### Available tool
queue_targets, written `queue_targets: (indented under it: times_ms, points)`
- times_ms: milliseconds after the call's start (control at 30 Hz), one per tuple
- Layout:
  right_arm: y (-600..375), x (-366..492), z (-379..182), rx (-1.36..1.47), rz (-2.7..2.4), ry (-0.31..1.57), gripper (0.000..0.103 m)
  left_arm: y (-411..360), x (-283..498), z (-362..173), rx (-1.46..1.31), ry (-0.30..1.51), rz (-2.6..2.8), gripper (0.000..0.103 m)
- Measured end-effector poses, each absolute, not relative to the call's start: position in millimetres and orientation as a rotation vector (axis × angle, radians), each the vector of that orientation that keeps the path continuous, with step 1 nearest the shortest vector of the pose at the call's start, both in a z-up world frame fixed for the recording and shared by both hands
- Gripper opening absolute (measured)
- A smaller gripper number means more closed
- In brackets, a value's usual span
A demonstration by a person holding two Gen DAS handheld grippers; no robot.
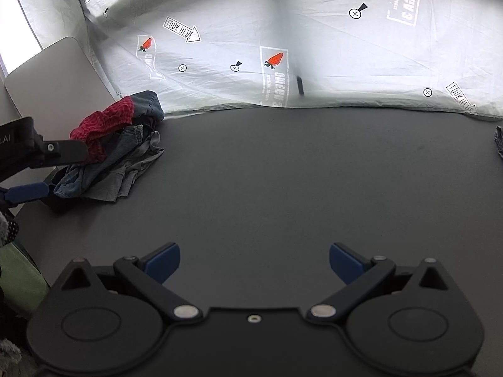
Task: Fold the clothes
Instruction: 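Reach the left gripper to the clothes pile and grasp the red checked shorts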
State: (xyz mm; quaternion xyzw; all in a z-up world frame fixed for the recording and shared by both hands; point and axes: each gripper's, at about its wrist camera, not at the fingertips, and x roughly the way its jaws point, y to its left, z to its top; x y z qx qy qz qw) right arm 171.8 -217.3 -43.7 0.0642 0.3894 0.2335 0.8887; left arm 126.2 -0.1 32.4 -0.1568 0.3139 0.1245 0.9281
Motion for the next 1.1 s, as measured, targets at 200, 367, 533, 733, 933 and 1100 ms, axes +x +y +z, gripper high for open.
queue_targets:
  times_ms: [200,367,533,733,933,1100]
  points:
    - [-149.2,224.2,-47.1,0.113,0.492,0.84,0.102,91.4,159.6,11.8,-0.474,0.695,0.301,0.103]
    - [-75.4,266.5,-44.2,0.103,0.462,0.855,0.102,173.7,196.8,0.3,-0.472,0.65,0.422,0.094]
    - [-9.0,305.1,-48.2,0.019,0.441,0.868,0.102,267.1,241.5,-20.0,-0.425,0.627,0.509,0.063]
    - [40.5,346.6,-54.9,0.036,0.394,0.916,0.102,336.9,299.1,-37.7,-0.323,0.605,0.597,0.066]
    - [74.4,374.9,-67.7,-0.048,0.381,0.928,0.102,385.4,336.2,-61.0,-0.382,0.594,0.698,0.053]
    - [78.0,370.7,-74.8,-0.104,0.357,0.939,0.102,376.5,335.0,-50.9,-0.39,0.475,0.631,0.02]
